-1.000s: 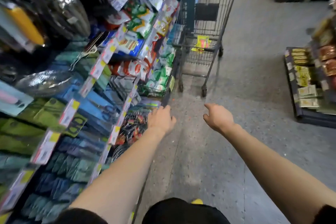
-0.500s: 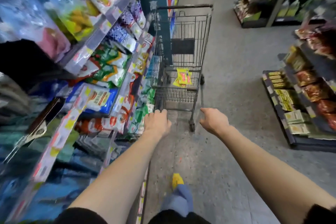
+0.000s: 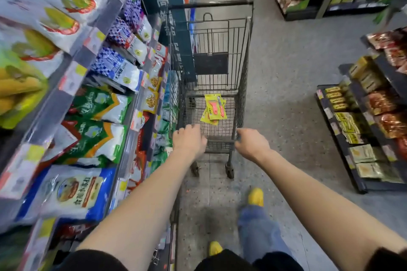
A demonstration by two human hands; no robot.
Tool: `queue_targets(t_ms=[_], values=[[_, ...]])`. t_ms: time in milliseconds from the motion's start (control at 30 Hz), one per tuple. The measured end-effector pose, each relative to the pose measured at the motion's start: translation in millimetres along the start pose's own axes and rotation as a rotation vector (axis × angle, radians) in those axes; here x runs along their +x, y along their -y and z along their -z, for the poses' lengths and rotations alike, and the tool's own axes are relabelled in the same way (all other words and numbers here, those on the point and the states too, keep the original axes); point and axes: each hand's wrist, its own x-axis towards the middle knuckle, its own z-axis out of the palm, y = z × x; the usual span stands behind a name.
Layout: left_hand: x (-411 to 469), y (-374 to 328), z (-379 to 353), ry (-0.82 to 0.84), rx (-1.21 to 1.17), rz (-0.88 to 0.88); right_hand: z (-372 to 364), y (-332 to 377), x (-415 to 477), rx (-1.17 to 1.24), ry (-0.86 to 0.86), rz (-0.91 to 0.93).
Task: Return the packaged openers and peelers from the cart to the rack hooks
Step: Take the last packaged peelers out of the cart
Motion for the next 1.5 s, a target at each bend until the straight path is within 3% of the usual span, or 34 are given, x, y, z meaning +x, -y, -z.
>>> queue_targets(t_ms=[367, 567, 767, 867, 967, 1067, 1167, 1300, 1500], values=[[240, -19, -1, 0.183, -0.083, 0.202, 8, -17, 295, 0.089, 0.222, -0.011], [351, -20, 6, 0.2, -0.112, 0.225, 6, -22, 423, 0.121, 0.289, -0.072], [435, 3, -42, 0.277, -0.27, 0.396, -39, -21, 494, 0.223, 0.36, -0.23], [471, 14, -93, 0.343, -0.184, 0.31, -76, -30, 529, 0.277, 0.356, -0.322], [502, 20, -153, 0.361, -0.147, 0.226, -116, -46, 565, 0.349, 0.231, -0.37], [531, 24, -208, 0.324, -0.354, 0.31, -157, -59, 592, 0.39, 0.205, -0.464], [554, 20, -248, 0.338, -0.526, 0.435, -198, -66, 609, 0.357, 0.287, -0.54], [568, 8, -275, 0.311, -0.601, 0.523, -225, -74, 611, 0.248, 0.255, -0.537], [565, -2, -282, 0.273, -0.527, 0.502, -222, -75, 596, 0.51, 0.118, -0.647]])
